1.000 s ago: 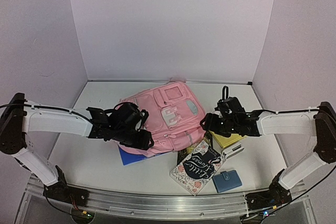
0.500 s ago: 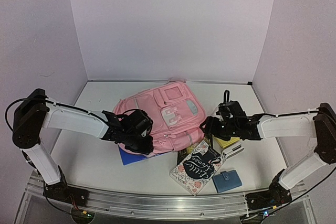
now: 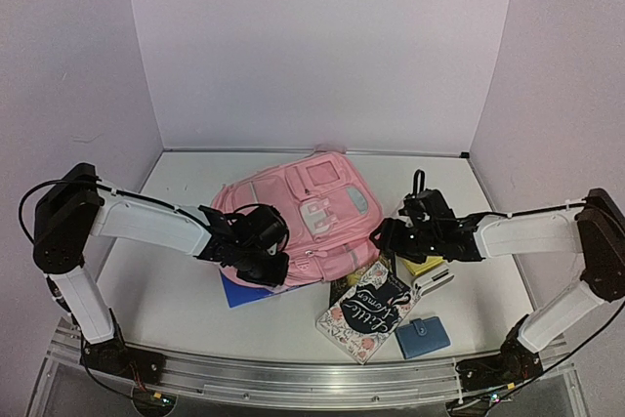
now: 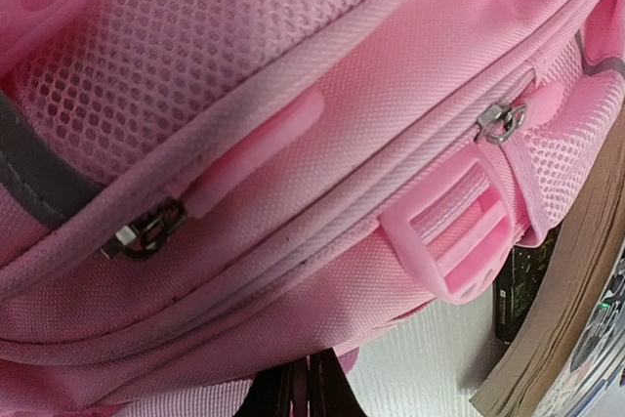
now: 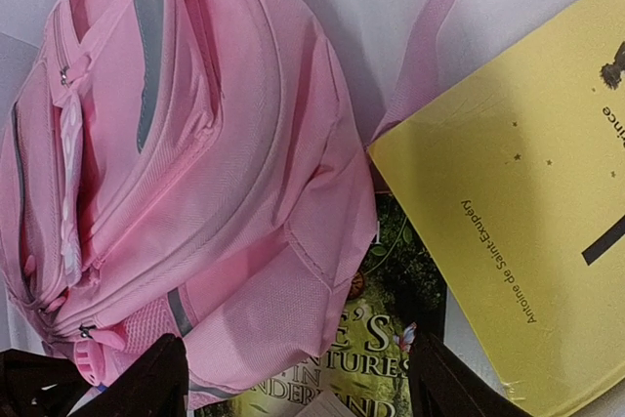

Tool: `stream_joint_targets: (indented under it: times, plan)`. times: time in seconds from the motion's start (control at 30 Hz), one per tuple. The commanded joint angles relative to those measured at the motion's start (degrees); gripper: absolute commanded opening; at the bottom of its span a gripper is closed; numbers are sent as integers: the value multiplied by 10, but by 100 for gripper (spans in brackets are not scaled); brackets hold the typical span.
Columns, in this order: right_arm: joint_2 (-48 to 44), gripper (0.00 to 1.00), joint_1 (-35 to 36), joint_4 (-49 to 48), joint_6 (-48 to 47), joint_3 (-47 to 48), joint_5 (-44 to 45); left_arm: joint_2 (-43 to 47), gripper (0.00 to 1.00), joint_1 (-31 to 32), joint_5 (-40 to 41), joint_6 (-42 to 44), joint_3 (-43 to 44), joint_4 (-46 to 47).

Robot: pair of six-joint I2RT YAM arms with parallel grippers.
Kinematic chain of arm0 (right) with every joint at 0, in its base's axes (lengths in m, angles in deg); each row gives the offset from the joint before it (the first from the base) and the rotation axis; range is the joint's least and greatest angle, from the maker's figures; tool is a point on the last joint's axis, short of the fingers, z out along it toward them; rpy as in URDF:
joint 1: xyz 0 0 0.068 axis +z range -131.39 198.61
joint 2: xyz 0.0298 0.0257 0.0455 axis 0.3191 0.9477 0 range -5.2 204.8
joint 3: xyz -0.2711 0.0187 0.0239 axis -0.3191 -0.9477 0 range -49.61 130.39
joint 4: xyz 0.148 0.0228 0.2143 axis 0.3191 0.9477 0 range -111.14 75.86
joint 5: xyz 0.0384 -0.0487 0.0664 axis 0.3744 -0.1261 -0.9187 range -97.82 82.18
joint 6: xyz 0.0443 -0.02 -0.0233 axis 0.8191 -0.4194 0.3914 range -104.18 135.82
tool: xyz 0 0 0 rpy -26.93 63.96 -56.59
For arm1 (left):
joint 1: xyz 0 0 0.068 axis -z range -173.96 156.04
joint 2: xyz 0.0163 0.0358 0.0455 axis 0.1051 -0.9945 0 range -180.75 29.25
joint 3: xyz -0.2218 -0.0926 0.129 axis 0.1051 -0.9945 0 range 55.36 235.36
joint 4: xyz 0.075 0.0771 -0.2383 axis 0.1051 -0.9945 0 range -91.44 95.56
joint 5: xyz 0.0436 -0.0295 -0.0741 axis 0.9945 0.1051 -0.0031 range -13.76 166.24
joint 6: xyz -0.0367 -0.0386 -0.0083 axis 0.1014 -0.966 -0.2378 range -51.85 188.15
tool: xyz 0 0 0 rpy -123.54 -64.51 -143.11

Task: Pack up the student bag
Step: Unzip the student bag at the center of the board.

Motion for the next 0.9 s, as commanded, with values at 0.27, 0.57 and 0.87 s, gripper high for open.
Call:
stream_joint_targets:
  times: [0.27,0.57,0.87]
  plan:
    - [78,65,0,-67,36,29,-29,30,0,2,-10,-25,13,3]
    - [92,15,-1,-72,56,51,12,65,0,1,19,-25,13,-42]
    - [55,0,-14,-27,54,73,104,93,0,-16,82,-35,21,-125]
